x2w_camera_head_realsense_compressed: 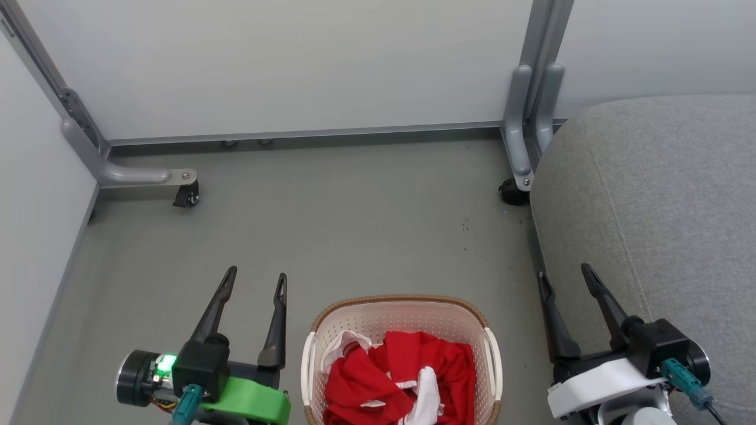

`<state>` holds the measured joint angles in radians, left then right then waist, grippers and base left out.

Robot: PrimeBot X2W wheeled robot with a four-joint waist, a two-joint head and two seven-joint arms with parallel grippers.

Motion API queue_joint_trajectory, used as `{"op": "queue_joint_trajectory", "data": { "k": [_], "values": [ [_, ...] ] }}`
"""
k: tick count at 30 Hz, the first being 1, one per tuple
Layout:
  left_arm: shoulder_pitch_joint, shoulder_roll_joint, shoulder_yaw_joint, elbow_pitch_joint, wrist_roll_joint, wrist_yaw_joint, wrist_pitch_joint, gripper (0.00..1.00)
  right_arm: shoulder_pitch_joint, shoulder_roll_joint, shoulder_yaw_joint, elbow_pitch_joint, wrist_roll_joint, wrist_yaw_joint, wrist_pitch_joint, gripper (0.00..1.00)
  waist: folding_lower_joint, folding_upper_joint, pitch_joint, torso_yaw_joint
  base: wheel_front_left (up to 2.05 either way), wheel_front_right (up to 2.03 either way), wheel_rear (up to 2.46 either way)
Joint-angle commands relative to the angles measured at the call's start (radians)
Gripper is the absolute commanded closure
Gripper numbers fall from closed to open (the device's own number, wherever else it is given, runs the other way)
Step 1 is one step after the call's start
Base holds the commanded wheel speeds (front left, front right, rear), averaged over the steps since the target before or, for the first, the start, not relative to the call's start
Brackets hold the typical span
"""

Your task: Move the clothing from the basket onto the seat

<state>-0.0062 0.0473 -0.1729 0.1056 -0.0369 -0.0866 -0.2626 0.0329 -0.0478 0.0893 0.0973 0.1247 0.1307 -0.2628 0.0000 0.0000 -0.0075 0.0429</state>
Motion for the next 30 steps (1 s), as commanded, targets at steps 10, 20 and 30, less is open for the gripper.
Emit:
{"op": "queue_joint_trajectory", "data": {
  "k": [10, 20, 30],
  "values": [
    [0.01, 0.006, -0.003, 0.006, 0.008, -0.002, -0.003, 0.0, 0.008, -0.005, 0.003, -0.001, -0.005, 0.0, -0.003, 0.0, 0.0, 0.0, 0.002, -0.001, 0.0, 0.0, 0.0],
    [0.014, 0.006, -0.009, 0.005, 0.011, -0.001, -0.004, 0.0, 0.007, -0.005, 0.004, 0.005, 0.0, 0.0, -0.003, 0.0, 0.0, 0.0, 0.005, -0.003, 0.0, 0.0, 0.0],
    [0.013, 0.006, -0.019, 0.018, -0.02, -0.009, -0.003, 0.0, 0.007, -0.005, 0.002, 0.016, 0.015, 0.0, -0.003, 0.0, 0.0, 0.0, 0.018, -0.002, 0.0, 0.0, 0.0]
  ]
}}
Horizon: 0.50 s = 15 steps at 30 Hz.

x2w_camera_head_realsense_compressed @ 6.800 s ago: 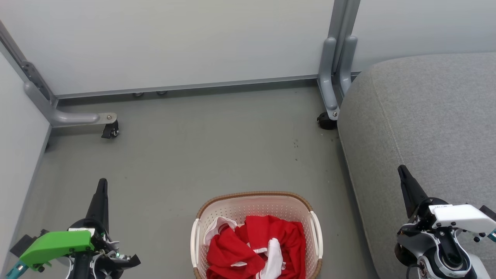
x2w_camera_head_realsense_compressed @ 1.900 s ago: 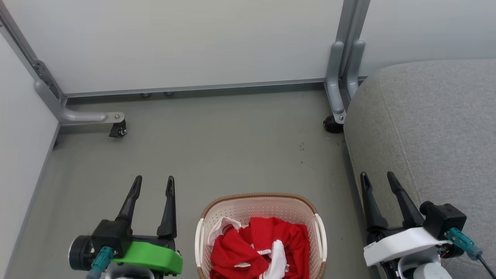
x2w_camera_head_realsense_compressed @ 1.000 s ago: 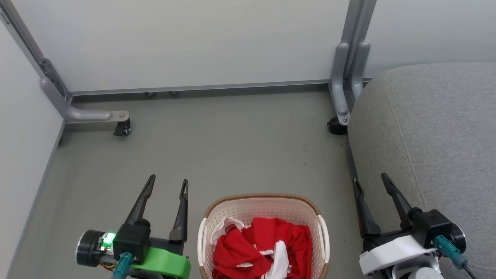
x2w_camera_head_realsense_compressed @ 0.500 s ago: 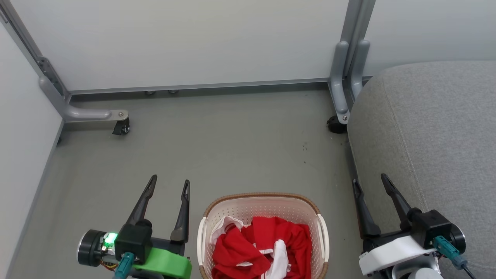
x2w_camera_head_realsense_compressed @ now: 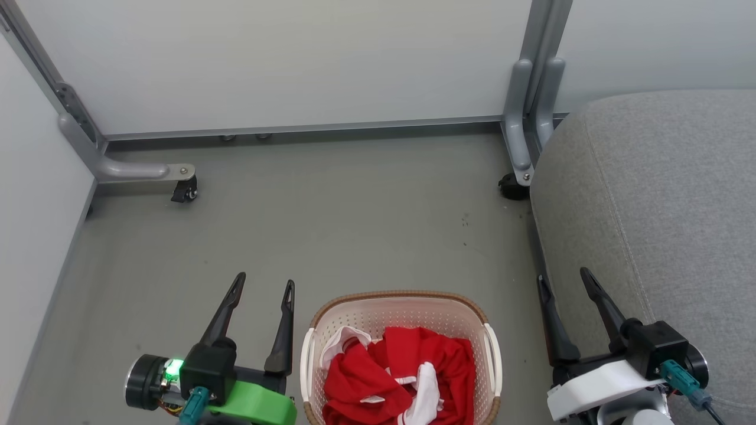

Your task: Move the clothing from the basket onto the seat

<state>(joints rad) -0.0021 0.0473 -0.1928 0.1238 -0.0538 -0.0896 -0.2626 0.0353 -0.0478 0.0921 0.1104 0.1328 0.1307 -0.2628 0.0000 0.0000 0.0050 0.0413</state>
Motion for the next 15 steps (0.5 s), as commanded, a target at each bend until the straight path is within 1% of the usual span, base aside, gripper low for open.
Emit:
{"op": "queue_joint_trajectory", "data": {
  "k": [1, 6, 12, 15],
  "values": [
    [0.004, 0.006, 0.0, 0.001, 0.002, -0.005, -0.003, 0.0, 0.001, -0.005, -0.003, 0.004, 0.008, 0.0, -0.003, 0.0, 0.0, 0.0, 0.011, -0.001, 0.0, 0.0, 0.0],
    [-0.024, 0.01, -0.018, 0.019, 0.038, -0.012, -0.003, 0.0, -0.026, -0.004, -0.014, -0.003, -0.004, 0.0, -0.003, 0.0, 0.0, 0.0, 0.058, -0.012, 0.0, 0.0, 0.0],
    [-0.089, 0.017, -0.06, 0.047, 0.065, -0.018, -0.002, 0.0, -0.074, -0.004, -0.049, -0.025, -0.031, 0.0, -0.003, 0.0, 0.0, 0.0, 0.163, -0.037, 0.0, 0.0, 0.0],
    [-0.131, 0.029, -0.101, 0.063, 0.078, -0.025, -0.002, 0.0, -0.104, -0.004, -0.064, -0.037, -0.053, 0.0, -0.003, 0.0, 0.0, 0.0, 0.22, -0.055, 0.0, 0.0, 0.0]
  ]
}}
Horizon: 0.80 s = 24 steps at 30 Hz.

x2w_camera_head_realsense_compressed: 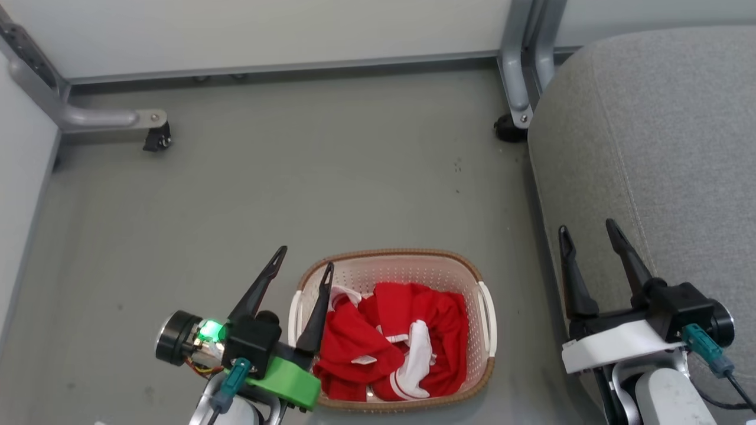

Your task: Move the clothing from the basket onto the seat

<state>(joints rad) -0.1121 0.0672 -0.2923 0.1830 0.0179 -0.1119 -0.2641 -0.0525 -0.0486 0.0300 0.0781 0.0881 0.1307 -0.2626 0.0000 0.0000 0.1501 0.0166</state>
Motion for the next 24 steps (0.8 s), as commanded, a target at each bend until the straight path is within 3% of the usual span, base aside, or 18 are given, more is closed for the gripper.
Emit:
{"op": "queue_joint_trajectory", "data": {
  "k": [1, 10, 16, 24],
  "values": [
    [-0.036, 0.012, -0.015, 0.006, 0.01, -0.004, -0.001, 0.0, -0.026, -0.003, -0.004, -0.01, -0.013, 0.0, -0.003, 0.0, 0.0, 0.0, 0.094, -0.036, 0.0, 0.0, 0.0],
    [-0.221, 0.097, -0.183, 0.129, 0.09, -0.013, -0.001, 0.0, -0.154, -0.003, -0.035, -0.075, -0.029, 0.0, -0.003, 0.0, 0.0, 0.0, 0.302, -0.112, 0.0, 0.0, 0.0],
    [-0.352, 0.154, -0.286, 0.286, 0.116, -0.017, -0.001, 0.0, -0.246, -0.002, -0.051, -0.124, 0.037, 0.0, -0.003, 0.0, 0.0, 0.0, 0.439, -0.178, 0.0, 0.0, 0.0],
    [-0.544, 0.17, -0.432, 0.508, 0.148, -0.019, 0.0, 0.0, -0.315, -0.002, -0.041, -0.175, 0.076, 0.0, -0.003, 0.0, 0.0, 0.0, 0.585, -0.237, 0.0, 0.0, 0.0]
  ]
}}
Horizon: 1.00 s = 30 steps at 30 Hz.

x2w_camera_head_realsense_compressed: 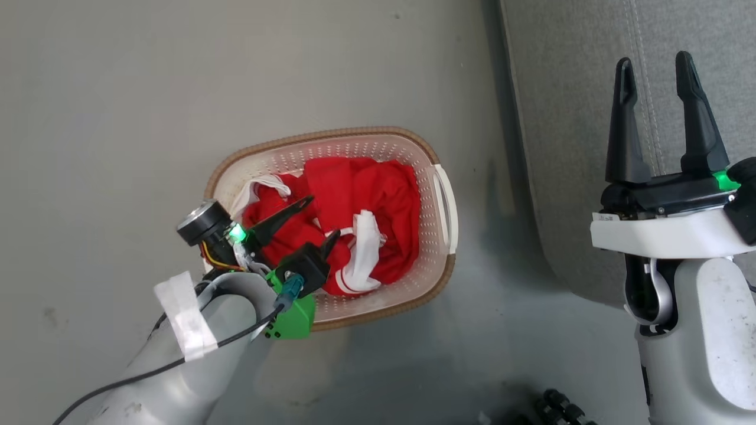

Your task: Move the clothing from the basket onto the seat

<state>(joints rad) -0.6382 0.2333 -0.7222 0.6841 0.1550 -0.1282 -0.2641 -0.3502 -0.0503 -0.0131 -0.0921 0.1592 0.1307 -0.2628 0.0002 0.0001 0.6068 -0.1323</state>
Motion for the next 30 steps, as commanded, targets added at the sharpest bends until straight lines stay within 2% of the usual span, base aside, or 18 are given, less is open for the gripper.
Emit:
{"op": "queue_joint_trajectory", "data": {
  "k": [1, 10, 18, 23, 30],
  "values": [
    [-0.045, 0.004, -0.021, 0.034, 0.019, -0.002, -0.001, 0.0, -0.021, 0.0, 0.006, -0.008, 0.01, 0.0, -0.003, 0.0, -0.0002, -0.0001, 0.147, -0.095, 0.0, 0.0, 0.0],
    [-0.212, 0.0, -0.18, 0.287, 0.089, -0.003, -0.001, 0.0, -0.058, 0.0, 0.039, -0.019, 0.025, 0.0, -0.003, 0.0, -0.0002, -0.0001, 0.247, -0.145, 0.0, 0.0, 0.0],
    [-0.344, -0.024, -0.326, 0.459, 0.199, -0.003, 0.014, 0.0, -0.071, 0.0, 0.057, -0.036, 0.032, 0.0, -0.003, 0.0, -0.0002, -0.0001, 0.304, -0.165, 0.0, 0.0, 0.0],
    [-0.389, -0.053, -0.376, 0.56, 0.204, -0.001, 0.097, 0.0, -0.077, 0.0, 0.069, -0.043, 0.04, 0.0, -0.003, 0.0, -0.0002, -0.0001, 0.326, -0.173, 0.0, 0.0, 0.0],
    [-0.403, -0.057, -0.427, 0.601, 0.142, -0.001, 0.253, 0.0, -0.084, 0.0, 0.076, -0.045, 0.047, 0.0, -0.003, 0.0, -0.0002, -0.0001, 0.342, -0.175, 0.0, 0.0, 0.0]
  ]
}}
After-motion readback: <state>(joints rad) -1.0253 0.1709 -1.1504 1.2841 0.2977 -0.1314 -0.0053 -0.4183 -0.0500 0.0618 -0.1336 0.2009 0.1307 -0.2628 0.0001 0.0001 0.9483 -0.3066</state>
